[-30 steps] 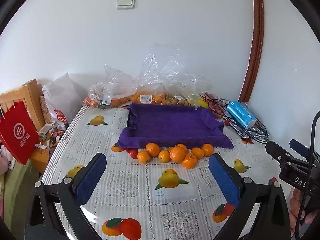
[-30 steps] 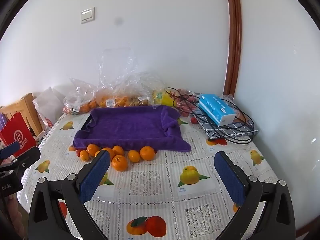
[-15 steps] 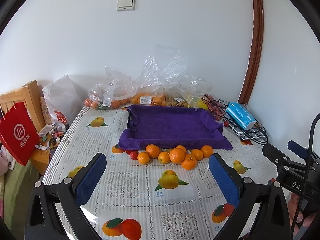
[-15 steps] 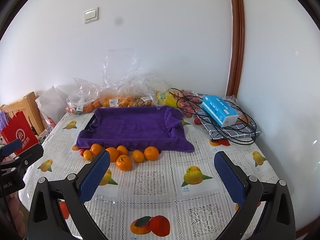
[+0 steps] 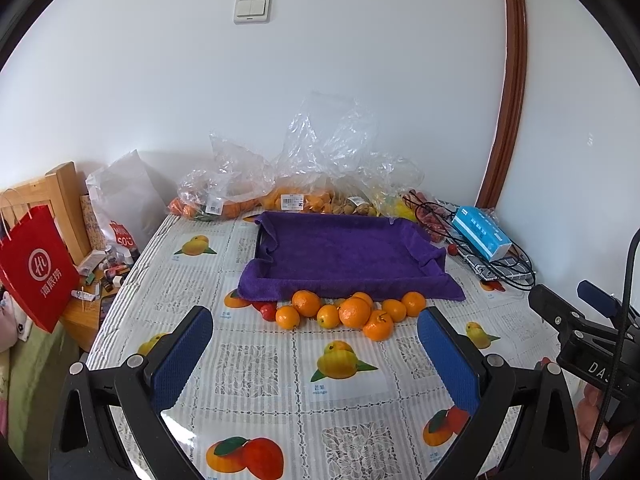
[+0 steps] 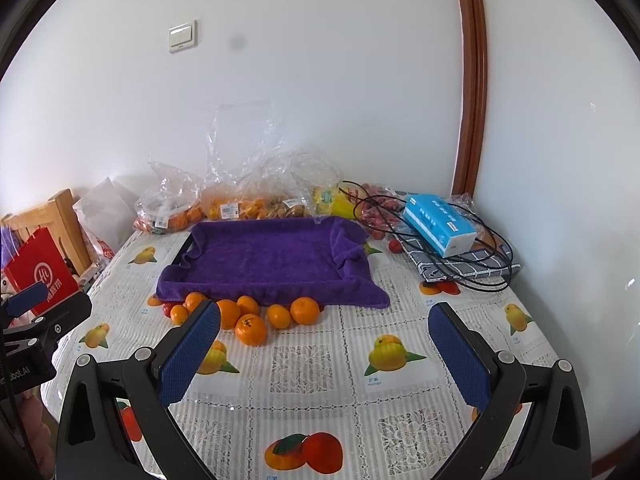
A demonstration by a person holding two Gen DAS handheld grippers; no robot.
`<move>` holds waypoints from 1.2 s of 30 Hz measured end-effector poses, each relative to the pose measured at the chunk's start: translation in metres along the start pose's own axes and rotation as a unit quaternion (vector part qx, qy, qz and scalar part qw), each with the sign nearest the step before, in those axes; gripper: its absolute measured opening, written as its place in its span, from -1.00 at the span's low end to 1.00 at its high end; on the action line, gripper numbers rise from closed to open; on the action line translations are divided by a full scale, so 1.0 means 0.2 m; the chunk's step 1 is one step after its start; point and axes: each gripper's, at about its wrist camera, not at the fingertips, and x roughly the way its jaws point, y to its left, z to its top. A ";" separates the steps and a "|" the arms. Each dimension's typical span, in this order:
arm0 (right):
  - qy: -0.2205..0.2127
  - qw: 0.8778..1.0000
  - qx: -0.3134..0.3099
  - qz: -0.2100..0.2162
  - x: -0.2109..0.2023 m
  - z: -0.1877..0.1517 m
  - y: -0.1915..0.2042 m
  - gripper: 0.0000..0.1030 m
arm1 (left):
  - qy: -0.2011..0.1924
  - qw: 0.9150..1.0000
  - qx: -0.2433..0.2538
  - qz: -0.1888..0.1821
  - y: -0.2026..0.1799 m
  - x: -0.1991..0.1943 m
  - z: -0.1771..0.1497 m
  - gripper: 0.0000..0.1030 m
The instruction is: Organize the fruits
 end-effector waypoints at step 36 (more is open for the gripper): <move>-0.008 1.000 0.004 0.003 -0.03 0.00 0.02 0.99 | -0.002 1.000 -0.001 -0.002 0.01 -0.02 0.02 0.99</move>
